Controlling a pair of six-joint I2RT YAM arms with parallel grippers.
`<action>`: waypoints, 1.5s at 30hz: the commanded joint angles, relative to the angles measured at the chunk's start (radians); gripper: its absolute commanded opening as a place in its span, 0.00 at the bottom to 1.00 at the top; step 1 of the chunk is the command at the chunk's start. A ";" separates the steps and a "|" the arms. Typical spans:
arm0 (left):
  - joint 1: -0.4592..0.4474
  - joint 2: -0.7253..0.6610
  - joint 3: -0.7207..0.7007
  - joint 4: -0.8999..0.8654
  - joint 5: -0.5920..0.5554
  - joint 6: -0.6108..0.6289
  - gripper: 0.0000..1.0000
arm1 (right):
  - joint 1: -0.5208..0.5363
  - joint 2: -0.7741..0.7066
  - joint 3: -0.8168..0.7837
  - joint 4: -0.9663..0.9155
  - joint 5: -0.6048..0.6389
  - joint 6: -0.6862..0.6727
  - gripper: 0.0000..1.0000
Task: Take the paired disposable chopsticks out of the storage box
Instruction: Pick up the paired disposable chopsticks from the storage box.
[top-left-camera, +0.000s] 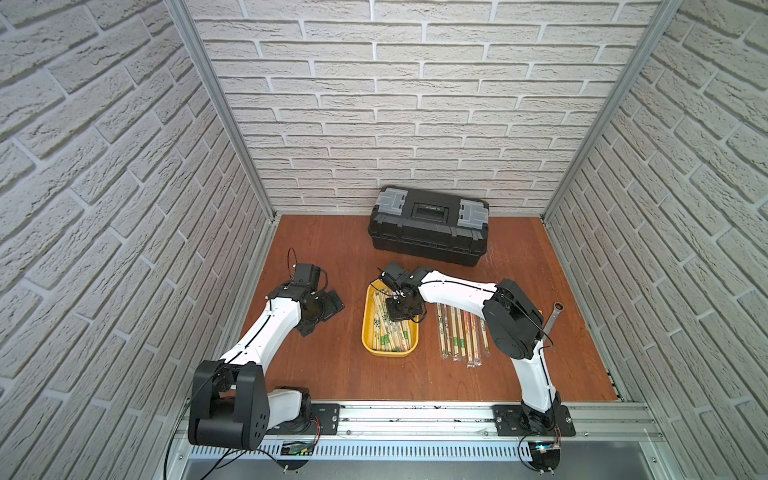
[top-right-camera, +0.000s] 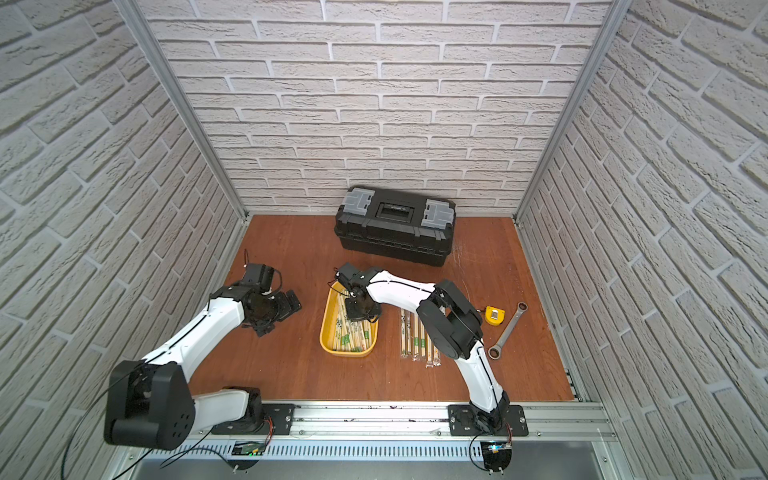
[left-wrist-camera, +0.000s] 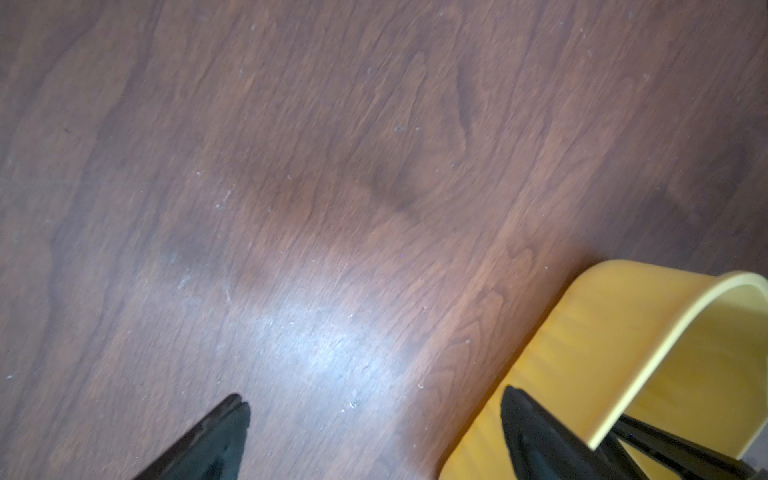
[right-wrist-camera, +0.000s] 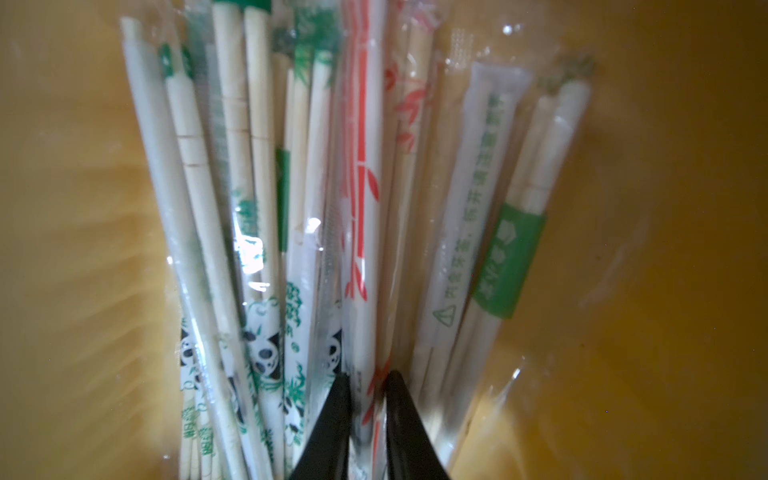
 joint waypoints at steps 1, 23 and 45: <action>0.003 -0.002 -0.007 0.008 0.005 0.001 0.98 | 0.006 -0.008 0.006 -0.004 0.000 -0.005 0.12; 0.002 0.000 0.010 0.003 0.013 0.005 0.98 | -0.059 -0.202 -0.025 0.042 -0.010 0.050 0.11; -0.004 -0.014 0.004 0.008 0.020 0.004 0.98 | -0.166 -0.272 -0.331 0.501 -0.296 0.153 0.06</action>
